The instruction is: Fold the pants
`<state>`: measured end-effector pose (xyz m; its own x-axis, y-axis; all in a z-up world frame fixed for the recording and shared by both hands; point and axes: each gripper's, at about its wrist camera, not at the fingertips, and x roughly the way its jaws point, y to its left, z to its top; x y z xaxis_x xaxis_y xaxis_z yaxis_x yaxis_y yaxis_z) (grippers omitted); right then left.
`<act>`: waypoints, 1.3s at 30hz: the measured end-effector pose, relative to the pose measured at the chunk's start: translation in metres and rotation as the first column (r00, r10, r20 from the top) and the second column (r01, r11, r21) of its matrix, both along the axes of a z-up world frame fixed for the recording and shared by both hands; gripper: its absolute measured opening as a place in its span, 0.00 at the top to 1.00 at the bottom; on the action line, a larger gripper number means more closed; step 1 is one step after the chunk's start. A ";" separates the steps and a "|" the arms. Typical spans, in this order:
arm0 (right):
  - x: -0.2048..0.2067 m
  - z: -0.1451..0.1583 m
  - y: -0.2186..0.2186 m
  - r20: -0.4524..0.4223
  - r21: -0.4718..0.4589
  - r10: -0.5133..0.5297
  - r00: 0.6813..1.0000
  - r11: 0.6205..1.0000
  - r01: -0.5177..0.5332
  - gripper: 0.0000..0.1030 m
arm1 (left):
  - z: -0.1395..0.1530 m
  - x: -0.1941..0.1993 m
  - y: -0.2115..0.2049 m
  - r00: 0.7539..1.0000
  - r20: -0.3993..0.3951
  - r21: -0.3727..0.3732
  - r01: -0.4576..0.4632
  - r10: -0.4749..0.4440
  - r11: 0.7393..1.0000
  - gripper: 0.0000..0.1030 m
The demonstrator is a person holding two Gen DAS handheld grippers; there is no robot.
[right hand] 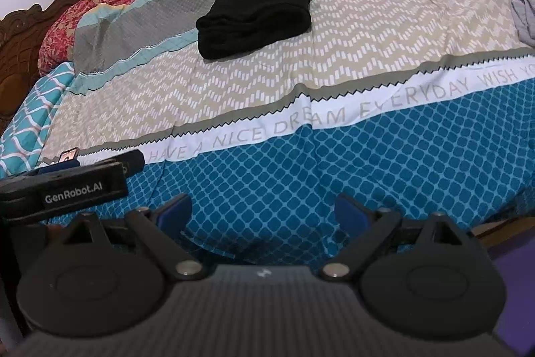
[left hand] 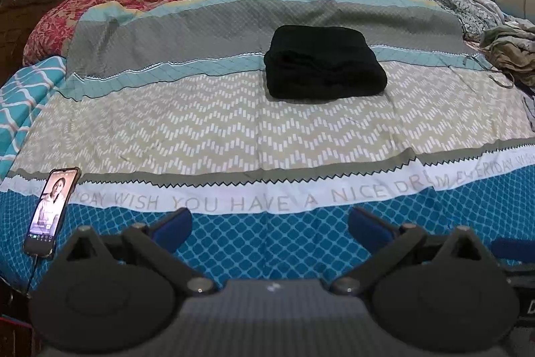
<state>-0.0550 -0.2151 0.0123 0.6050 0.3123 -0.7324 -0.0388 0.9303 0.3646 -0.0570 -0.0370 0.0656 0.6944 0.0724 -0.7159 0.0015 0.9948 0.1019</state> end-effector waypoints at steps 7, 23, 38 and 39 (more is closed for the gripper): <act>0.000 -0.001 -0.002 0.002 -0.008 -0.012 1.000 1.000 0.012 0.09 | -0.003 0.002 -0.004 1.000 -0.027 0.006 0.009 -0.008 1.000 0.00; 0.008 -0.014 -0.008 -0.047 0.028 -0.011 0.999 1.000 0.012 0.09 | -0.020 0.011 -0.005 0.994 -0.107 0.022 0.007 -0.005 1.000 0.00; 0.015 -0.027 -0.009 -0.087 0.042 -0.008 0.996 0.999 0.012 0.09 | -0.013 0.011 0.000 1.000 -0.026 0.004 -0.011 0.011 1.000 0.00; 0.015 -0.028 -0.009 -0.088 0.042 -0.012 0.996 0.999 0.015 0.09 | -0.013 0.012 -0.001 1.000 -0.029 0.000 -0.008 0.008 1.000 0.00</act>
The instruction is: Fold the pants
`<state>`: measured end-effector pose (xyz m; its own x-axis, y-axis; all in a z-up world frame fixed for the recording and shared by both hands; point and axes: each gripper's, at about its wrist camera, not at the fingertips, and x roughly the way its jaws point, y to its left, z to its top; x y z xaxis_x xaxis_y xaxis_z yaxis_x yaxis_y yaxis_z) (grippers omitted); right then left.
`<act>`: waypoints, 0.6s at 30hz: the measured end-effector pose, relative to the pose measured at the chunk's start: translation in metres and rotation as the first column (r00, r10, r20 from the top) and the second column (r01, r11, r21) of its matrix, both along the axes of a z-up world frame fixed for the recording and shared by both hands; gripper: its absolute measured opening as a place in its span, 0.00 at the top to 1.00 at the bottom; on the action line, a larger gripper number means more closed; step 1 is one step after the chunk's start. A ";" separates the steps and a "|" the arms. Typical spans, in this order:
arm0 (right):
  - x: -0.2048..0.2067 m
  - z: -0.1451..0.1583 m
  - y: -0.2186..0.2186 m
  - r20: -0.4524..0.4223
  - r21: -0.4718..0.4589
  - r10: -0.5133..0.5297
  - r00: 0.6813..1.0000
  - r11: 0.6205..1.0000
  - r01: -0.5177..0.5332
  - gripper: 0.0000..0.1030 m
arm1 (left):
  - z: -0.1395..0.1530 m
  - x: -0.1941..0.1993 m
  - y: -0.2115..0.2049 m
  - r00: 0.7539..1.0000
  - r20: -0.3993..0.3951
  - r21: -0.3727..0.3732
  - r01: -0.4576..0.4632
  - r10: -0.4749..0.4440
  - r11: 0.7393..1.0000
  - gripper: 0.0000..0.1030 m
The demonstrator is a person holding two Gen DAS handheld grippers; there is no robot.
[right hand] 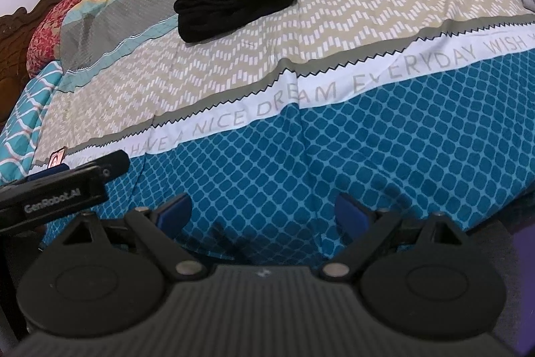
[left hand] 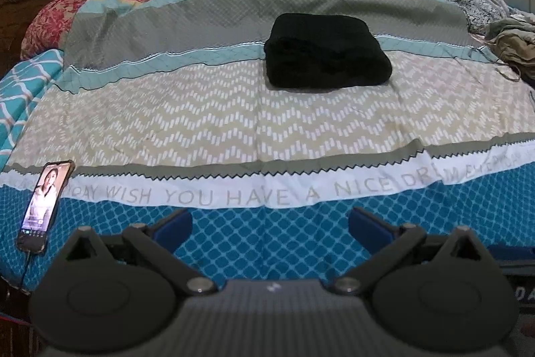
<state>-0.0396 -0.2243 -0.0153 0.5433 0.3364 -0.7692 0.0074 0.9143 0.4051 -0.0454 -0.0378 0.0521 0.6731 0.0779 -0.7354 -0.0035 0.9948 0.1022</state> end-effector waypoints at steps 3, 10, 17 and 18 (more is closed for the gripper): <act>0.001 -0.002 -0.002 -0.003 -0.001 -0.004 1.000 1.000 0.004 0.09 | -0.004 0.003 -0.004 1.000 -0.022 0.013 0.008 -0.008 1.000 0.00; 0.002 -0.003 -0.003 -0.010 0.001 -0.010 1.000 1.000 0.010 0.09 | -0.007 0.004 -0.005 0.998 -0.060 0.011 0.012 -0.011 1.000 0.00; 0.002 -0.004 -0.002 -0.019 0.005 -0.008 1.000 1.000 0.008 0.09 | -0.008 0.004 -0.003 0.996 -0.085 -0.002 0.011 -0.011 1.000 0.00; 0.002 -0.004 -0.003 -0.019 0.005 -0.009 1.000 1.000 0.009 0.09 | -0.008 0.004 -0.003 0.996 -0.086 -0.002 0.011 -0.011 1.000 0.00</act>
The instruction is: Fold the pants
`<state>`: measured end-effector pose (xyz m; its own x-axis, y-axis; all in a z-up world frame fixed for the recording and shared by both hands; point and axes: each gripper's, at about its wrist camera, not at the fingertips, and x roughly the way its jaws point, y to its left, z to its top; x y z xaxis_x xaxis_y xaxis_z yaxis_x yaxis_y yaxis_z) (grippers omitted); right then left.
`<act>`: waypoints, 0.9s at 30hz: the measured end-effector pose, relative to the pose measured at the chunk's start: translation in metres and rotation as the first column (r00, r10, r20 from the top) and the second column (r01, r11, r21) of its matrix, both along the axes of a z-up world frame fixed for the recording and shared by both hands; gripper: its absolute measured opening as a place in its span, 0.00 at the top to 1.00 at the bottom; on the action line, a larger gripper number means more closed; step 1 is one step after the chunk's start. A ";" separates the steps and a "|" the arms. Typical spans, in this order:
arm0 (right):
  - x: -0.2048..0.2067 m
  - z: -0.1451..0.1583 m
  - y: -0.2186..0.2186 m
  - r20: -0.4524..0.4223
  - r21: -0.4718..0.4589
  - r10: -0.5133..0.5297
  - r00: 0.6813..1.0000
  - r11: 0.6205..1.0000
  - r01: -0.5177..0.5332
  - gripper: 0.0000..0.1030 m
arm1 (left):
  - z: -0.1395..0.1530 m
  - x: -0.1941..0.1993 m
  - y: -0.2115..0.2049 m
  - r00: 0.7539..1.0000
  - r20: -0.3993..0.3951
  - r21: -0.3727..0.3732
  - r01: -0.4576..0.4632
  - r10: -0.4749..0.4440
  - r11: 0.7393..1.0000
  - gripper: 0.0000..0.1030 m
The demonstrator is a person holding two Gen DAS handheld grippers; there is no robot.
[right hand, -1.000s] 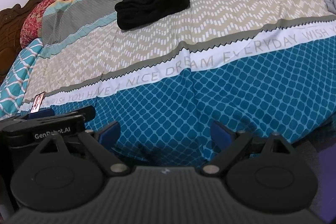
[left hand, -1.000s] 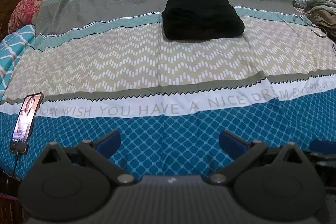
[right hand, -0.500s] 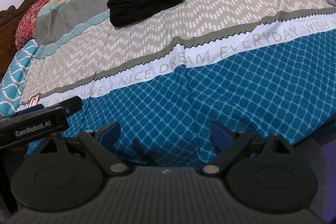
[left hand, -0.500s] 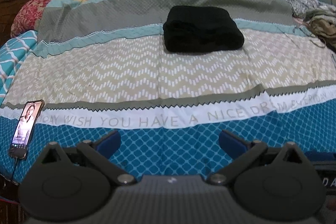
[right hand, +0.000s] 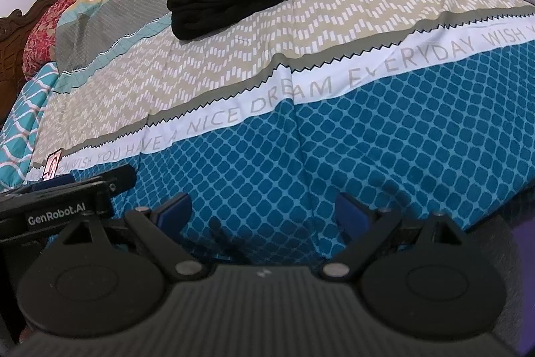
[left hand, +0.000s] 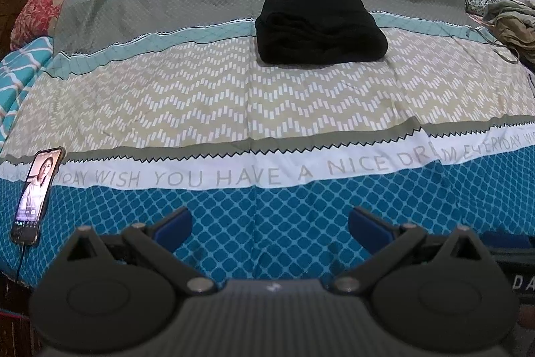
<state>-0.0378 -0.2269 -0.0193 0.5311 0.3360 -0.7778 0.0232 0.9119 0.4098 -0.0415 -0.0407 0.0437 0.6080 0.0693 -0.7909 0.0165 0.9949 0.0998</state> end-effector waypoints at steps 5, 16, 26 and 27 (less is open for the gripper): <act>0.000 0.001 0.000 -0.002 0.001 -0.001 1.000 1.000 0.001 0.09 | 0.001 -0.001 0.002 1.000 -0.002 -0.009 -0.007 0.007 1.000 0.00; -0.001 0.001 0.001 -0.005 0.002 -0.003 1.000 1.000 0.003 0.09 | 0.001 -0.001 0.002 1.000 -0.007 -0.009 -0.012 0.012 1.000 0.00; -0.001 0.001 0.002 -0.006 -0.002 -0.001 1.000 1.000 0.001 0.09 | 0.004 -0.002 0.001 1.000 0.007 -0.009 -0.001 0.001 1.000 0.00; 0.000 0.001 0.002 -0.007 -0.002 -0.001 1.000 1.000 0.001 0.09 | 0.003 -0.002 0.001 1.000 0.005 -0.008 -0.002 0.002 1.000 0.00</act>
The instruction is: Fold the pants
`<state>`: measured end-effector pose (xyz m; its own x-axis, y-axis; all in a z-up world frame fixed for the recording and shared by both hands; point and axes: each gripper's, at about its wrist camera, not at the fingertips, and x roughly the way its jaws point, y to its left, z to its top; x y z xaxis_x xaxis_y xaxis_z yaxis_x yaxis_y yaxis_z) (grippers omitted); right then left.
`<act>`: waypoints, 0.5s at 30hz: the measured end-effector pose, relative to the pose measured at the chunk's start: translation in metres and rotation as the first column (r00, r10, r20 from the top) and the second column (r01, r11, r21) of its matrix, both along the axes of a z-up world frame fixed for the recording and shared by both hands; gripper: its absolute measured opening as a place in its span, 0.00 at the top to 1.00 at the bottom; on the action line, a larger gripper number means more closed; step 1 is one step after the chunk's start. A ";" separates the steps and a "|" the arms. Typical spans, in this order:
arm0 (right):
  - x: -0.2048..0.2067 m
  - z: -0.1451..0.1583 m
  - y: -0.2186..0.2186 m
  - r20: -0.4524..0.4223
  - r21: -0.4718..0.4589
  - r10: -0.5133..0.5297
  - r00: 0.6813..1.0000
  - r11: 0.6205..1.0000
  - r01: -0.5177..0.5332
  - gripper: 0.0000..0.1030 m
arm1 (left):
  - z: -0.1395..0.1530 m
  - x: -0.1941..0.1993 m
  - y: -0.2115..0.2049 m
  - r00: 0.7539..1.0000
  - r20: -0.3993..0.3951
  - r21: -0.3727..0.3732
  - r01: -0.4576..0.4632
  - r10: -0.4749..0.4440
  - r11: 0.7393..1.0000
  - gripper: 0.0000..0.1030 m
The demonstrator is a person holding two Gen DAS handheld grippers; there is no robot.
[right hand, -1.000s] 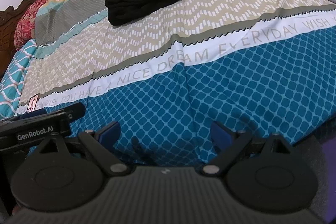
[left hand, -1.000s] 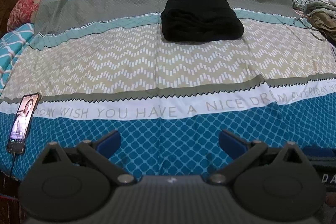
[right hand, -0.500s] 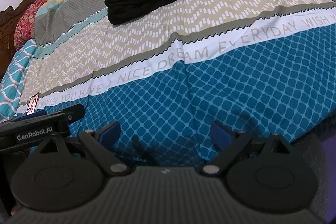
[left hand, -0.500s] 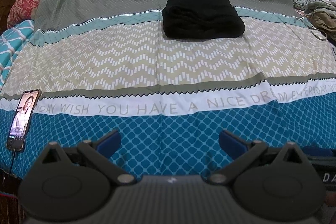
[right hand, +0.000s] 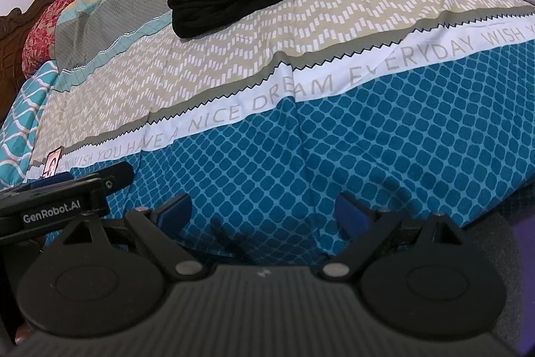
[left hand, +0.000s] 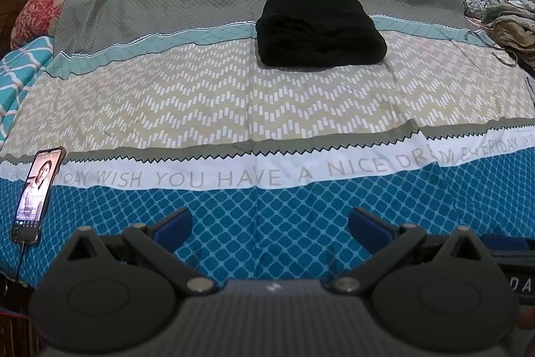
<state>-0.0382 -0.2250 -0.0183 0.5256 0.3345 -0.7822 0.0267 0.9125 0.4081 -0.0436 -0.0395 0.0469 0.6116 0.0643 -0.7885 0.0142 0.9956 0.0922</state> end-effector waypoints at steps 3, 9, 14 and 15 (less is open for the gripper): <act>0.001 -0.001 -0.001 -0.004 0.001 0.000 1.000 1.000 0.000 0.09 | -0.001 0.000 0.000 1.000 -0.004 0.000 0.002 -0.002 1.000 0.00; 0.001 -0.001 0.000 -0.006 0.002 0.000 1.000 1.000 0.000 0.09 | -0.002 0.001 0.002 1.000 -0.009 -0.002 0.000 0.000 1.000 0.00; 0.001 -0.003 -0.001 -0.013 0.006 0.000 1.000 1.000 0.000 0.09 | -0.004 0.001 0.003 1.000 -0.018 -0.001 -0.011 0.011 1.000 0.00; 0.001 -0.003 0.000 -0.014 0.006 0.000 1.000 1.000 0.000 0.09 | -0.004 0.002 0.004 1.000 -0.018 0.000 -0.013 0.013 1.000 0.00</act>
<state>-0.0368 -0.2255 -0.0215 0.5146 0.3395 -0.7874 0.0323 0.9100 0.4135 -0.0421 -0.0358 0.0434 0.5961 0.0718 -0.7997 0.0027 0.9958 0.0914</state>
